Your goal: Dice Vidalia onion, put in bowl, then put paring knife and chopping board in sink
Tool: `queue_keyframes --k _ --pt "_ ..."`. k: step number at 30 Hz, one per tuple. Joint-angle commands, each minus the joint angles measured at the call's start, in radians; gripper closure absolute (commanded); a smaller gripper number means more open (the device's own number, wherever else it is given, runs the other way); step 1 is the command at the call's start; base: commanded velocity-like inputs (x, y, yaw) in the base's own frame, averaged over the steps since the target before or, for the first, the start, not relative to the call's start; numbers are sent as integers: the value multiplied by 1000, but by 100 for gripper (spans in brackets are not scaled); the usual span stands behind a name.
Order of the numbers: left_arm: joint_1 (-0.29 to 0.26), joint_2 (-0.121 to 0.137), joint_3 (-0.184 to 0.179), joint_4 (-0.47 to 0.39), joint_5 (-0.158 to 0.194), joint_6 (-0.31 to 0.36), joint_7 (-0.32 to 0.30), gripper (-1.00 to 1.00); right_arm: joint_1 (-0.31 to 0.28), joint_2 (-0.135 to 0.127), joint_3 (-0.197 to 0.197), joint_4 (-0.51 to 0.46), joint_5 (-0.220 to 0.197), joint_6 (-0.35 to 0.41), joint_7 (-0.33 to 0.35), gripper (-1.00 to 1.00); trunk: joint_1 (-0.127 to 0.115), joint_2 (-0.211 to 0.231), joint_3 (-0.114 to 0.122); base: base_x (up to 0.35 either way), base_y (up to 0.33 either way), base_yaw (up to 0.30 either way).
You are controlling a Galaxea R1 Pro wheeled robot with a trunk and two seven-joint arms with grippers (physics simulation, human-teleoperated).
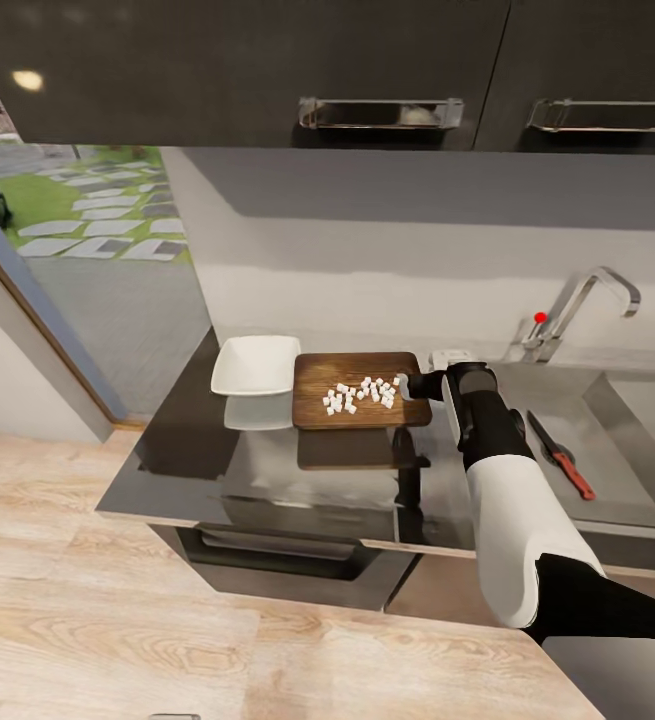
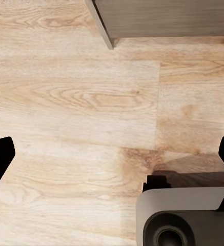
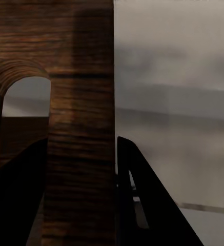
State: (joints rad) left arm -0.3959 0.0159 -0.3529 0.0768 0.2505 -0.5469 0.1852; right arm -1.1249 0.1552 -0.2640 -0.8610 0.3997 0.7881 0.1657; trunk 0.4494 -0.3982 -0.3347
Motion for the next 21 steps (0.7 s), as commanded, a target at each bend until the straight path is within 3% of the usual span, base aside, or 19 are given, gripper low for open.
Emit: queue_keyframes --k 1,21 --pt "-1 -1 -8 4 6 -5 2 -100 -1 1 -4 -1 10 3 9 100 1 -2 -1 0 0 0" --pt "-1 -1 -8 3 6 -5 2 -100 -1 -12 -6 -1 16 9 6 100 1 -2 0 0 0 0"
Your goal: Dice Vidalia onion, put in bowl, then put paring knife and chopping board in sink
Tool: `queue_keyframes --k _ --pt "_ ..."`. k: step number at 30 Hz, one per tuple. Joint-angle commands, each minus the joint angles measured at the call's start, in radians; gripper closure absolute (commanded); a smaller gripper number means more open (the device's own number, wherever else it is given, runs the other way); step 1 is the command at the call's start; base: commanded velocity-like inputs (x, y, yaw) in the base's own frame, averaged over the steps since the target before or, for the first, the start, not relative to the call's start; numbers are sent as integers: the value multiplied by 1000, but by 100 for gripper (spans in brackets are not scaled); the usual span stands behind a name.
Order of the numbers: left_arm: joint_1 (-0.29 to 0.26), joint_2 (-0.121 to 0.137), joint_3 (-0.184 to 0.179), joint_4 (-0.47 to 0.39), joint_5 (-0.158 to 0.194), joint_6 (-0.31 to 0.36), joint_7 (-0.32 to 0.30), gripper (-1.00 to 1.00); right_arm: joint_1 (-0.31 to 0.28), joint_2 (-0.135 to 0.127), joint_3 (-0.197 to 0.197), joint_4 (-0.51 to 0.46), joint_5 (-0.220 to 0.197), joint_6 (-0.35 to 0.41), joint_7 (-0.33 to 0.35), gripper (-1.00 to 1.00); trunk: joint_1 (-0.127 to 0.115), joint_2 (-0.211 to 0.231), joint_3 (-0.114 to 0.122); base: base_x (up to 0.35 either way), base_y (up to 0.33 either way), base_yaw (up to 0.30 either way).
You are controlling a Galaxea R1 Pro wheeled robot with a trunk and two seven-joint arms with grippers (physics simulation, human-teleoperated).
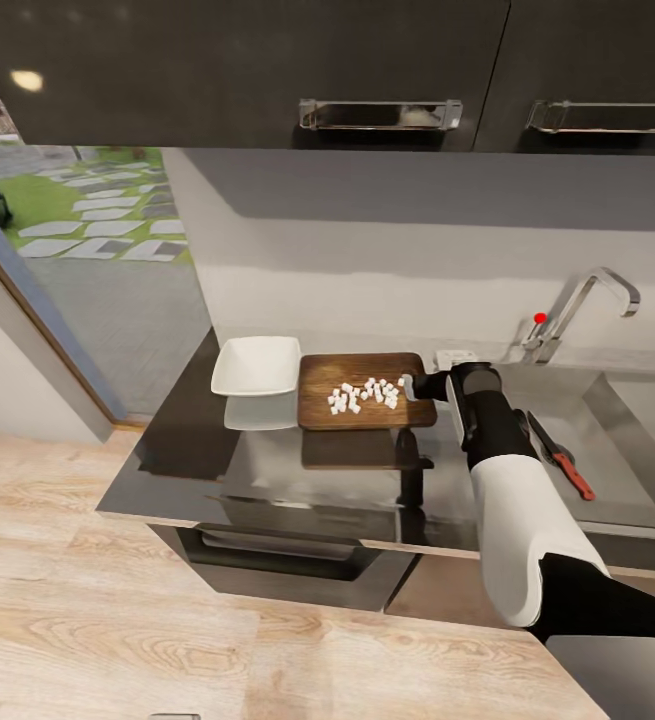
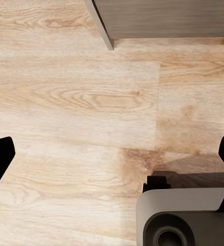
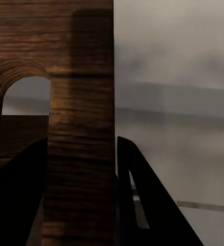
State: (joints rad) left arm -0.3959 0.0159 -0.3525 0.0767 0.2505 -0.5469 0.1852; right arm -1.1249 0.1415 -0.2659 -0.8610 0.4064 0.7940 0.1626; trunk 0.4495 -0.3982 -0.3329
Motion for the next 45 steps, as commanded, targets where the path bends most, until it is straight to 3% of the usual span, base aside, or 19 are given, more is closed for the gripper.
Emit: queue_keyframes --k 1,19,29,33,45 --pt "-1 -1 -9 4 6 -5 2 -100 -1 0 -5 -1 9 3 9 100 1 -2 -2 0 0 0" --pt "-1 -1 -9 4 6 -5 2 -100 -1 -10 -4 -2 15 6 8 100 1 -2 -2 0 0 0" --pt "-1 -2 -9 4 6 -5 2 -100 -1 -27 -4 -14 30 48 5 100 1 -2 -2 0 0 0" --pt "-1 -2 -9 3 6 -5 2 -100 -1 -48 -4 -15 31 55 5 100 1 -2 -2 0 0 0" --pt "-1 -2 -9 3 6 -5 2 -100 -1 -53 -4 -16 31 62 5 100 1 -2 -2 0 0 0"
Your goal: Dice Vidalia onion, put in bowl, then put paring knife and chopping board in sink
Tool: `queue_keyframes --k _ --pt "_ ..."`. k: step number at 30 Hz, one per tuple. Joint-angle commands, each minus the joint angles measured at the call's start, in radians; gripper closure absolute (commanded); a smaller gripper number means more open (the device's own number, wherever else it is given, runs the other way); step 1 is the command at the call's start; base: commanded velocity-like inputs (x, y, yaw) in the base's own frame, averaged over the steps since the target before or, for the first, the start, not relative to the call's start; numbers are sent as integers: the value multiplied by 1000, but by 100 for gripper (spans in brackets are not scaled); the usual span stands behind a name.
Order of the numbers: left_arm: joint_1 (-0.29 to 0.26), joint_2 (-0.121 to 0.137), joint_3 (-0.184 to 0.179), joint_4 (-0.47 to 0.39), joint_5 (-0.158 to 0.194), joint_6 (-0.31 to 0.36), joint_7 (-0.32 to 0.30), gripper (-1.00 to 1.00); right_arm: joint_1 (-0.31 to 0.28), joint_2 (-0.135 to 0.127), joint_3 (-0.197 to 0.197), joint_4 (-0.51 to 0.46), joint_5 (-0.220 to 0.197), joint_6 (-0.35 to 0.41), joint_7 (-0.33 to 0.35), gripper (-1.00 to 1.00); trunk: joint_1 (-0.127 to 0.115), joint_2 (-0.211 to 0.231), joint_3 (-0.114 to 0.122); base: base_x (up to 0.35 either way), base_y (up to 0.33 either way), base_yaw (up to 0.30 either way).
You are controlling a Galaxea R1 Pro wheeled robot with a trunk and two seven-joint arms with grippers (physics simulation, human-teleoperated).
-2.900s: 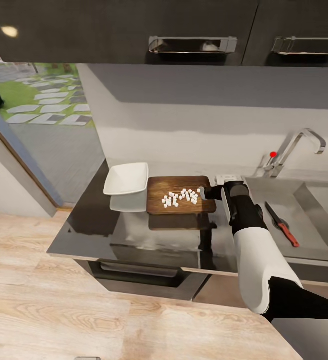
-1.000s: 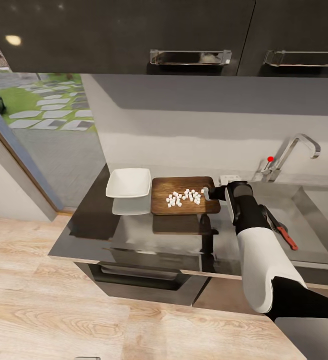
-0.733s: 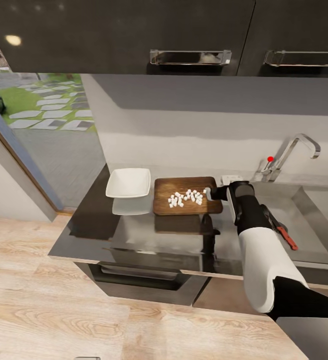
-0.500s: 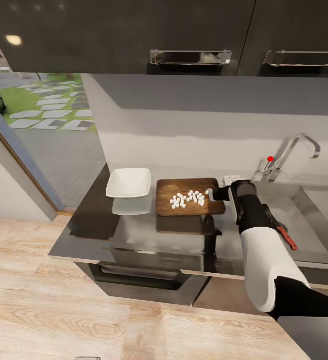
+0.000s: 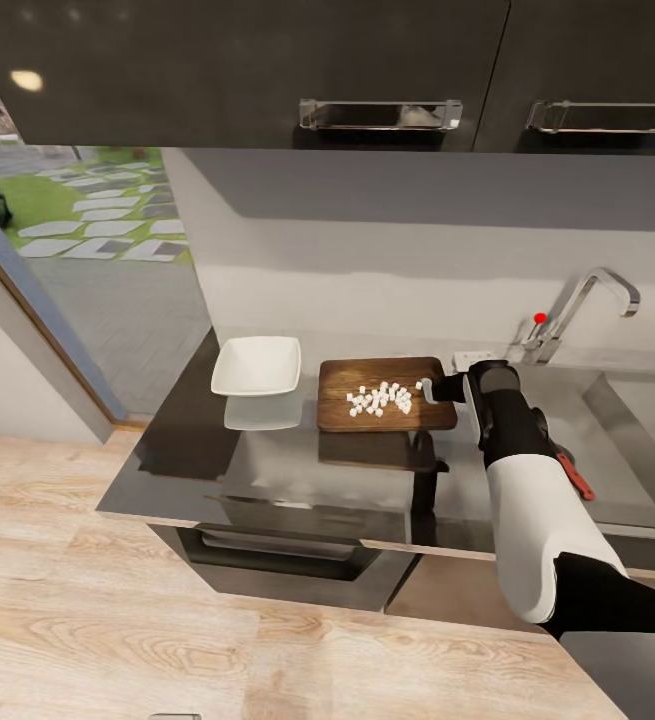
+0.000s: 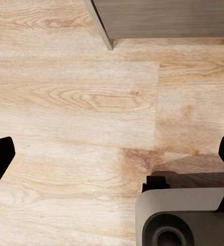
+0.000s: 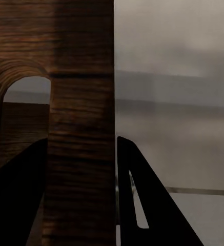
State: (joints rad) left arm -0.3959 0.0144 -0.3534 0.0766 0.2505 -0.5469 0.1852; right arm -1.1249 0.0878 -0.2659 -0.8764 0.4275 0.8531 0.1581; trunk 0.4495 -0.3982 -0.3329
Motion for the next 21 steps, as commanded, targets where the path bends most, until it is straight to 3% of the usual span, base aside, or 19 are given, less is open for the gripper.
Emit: queue_keyframes --k 1,13,21 --pt "-1 -1 -9 3 6 -5 2 -100 -1 1 -4 -1 10 3 10 100 1 -2 -2 0 0 0" --pt "-1 -1 -9 3 6 -5 2 -100 -1 0 -4 -3 10 6 10 100 1 -2 -2 0 0 0" --pt "-1 -1 -9 3 6 -5 2 -100 -1 -14 -4 -39 10 85 11 100 1 -2 4 0 0 0"
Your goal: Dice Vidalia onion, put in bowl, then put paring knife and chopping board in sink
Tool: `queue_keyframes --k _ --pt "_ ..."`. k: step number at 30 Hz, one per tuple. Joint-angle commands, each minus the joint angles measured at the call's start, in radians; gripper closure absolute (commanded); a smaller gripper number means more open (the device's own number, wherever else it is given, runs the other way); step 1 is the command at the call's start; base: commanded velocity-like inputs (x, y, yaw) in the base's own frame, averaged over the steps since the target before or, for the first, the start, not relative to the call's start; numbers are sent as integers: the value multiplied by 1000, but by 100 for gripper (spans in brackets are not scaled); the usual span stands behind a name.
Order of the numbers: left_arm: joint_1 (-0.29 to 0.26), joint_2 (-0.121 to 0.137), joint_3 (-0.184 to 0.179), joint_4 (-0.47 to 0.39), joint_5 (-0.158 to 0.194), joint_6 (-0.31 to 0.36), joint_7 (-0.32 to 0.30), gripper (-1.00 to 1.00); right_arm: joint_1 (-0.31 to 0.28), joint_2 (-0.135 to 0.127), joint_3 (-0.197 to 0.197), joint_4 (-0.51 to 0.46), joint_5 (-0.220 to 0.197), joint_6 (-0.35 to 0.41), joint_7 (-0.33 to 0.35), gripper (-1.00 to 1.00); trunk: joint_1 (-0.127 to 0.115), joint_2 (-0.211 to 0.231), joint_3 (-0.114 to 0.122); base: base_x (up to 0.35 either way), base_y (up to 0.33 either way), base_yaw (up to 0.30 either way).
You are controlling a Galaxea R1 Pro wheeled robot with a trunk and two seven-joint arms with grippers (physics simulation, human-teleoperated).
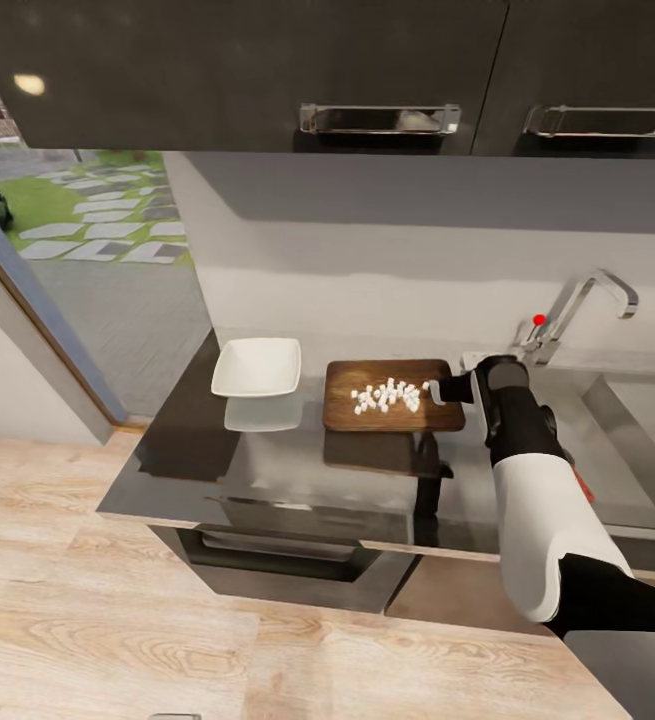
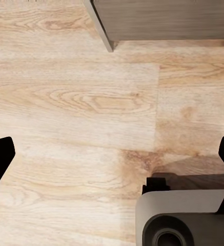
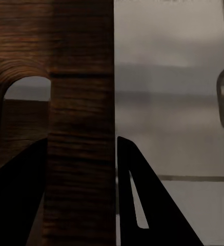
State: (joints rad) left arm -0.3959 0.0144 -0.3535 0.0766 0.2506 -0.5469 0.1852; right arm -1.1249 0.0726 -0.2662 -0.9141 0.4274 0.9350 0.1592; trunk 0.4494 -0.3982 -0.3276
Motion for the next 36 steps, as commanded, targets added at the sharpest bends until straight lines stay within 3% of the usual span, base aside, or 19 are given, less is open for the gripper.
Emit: queue_keyframes --k 1,29,36 --pt "-1 -1 -9 3 6 -5 2 -100 -1 1 -4 -2 10 4 9 100 1 -2 0 0 0 0" --pt "-2 -1 -9 4 6 -5 2 -100 -1 1 -4 -5 10 5 8 100 1 -2 44 0 -1 0" --pt "-1 -2 -9 4 6 -5 2 -100 -1 1 -3 -4 10 5 8 100 1 -2 55 0 -223 0"
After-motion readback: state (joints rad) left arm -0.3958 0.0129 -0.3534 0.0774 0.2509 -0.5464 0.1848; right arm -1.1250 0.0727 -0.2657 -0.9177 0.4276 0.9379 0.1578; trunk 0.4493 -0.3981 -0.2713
